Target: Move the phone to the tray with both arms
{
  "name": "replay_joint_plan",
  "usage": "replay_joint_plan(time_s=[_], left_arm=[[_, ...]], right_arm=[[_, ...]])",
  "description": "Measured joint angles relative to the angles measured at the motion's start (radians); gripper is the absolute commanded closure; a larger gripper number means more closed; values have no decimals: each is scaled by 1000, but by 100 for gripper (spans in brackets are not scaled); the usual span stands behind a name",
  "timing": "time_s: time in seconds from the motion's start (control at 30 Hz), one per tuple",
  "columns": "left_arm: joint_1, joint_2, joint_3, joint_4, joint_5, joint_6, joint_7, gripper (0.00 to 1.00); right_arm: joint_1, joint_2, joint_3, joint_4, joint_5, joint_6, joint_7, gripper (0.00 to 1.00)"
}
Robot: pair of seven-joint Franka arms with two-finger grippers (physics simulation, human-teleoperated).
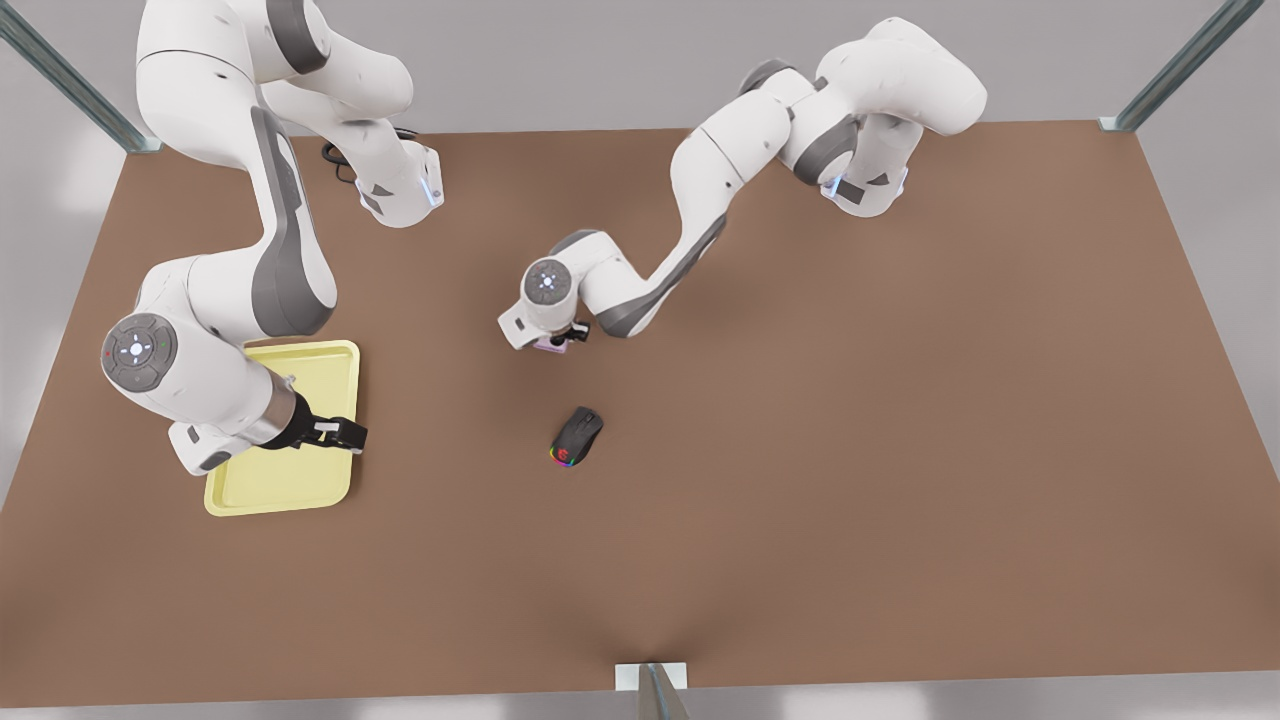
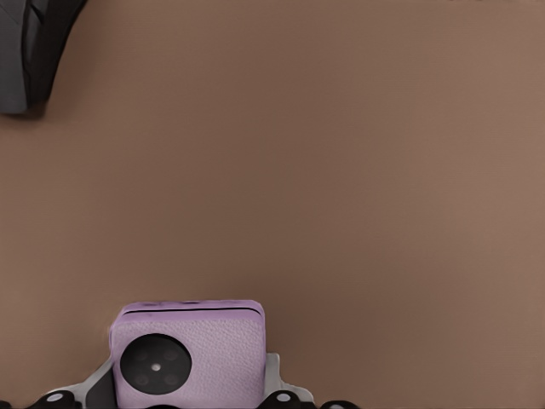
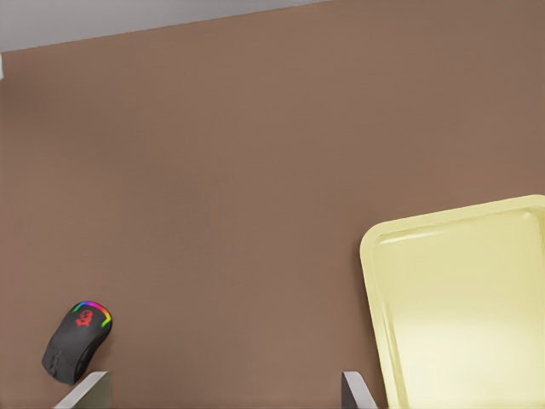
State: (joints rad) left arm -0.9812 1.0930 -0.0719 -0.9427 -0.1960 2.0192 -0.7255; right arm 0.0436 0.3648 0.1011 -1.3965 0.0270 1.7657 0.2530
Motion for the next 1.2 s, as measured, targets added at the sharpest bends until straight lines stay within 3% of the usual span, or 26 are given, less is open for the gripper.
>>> replay_joint_plan(time_s=[0.03,0.17,0.2,0.3,0.4,0.47,0.53,0.87,1.07,1.2], left_arm=[[-3,11,-1,3,-3,22,-32,0],[-7,6,-2,3,-8,78,-142,0],[26,-54,-1,-2,-7,56,-159,0],[386,-390,33,-3,27,-204,-122,0],[690,-519,62,-11,125,-468,-12,0],[761,-743,66,-376,158,-499,57,0],[776,-833,64,-499,175,-523,118,0],[761,-807,-26,-393,58,-652,341,0],[763,-788,-29,-392,45,-667,427,0],[763,-787,-29,-392,44,-667,471,0]], right_arm=[[0,0,0,1,0,0,0,0],[1,3,1,3,2,0,-1,0],[1,3,1,3,2,0,-1,0],[0,3,1,3,3,0,-2,0],[30,5,5,3,3,7,-1,0],[152,48,11,4,-7,51,6,0],[237,93,13,4,-28,101,25,0],[400,223,14,-39,-110,295,162,0],[441,-32,15,-533,-78,321,265,0],[441,-23,55,-676,-20,392,374,0]])
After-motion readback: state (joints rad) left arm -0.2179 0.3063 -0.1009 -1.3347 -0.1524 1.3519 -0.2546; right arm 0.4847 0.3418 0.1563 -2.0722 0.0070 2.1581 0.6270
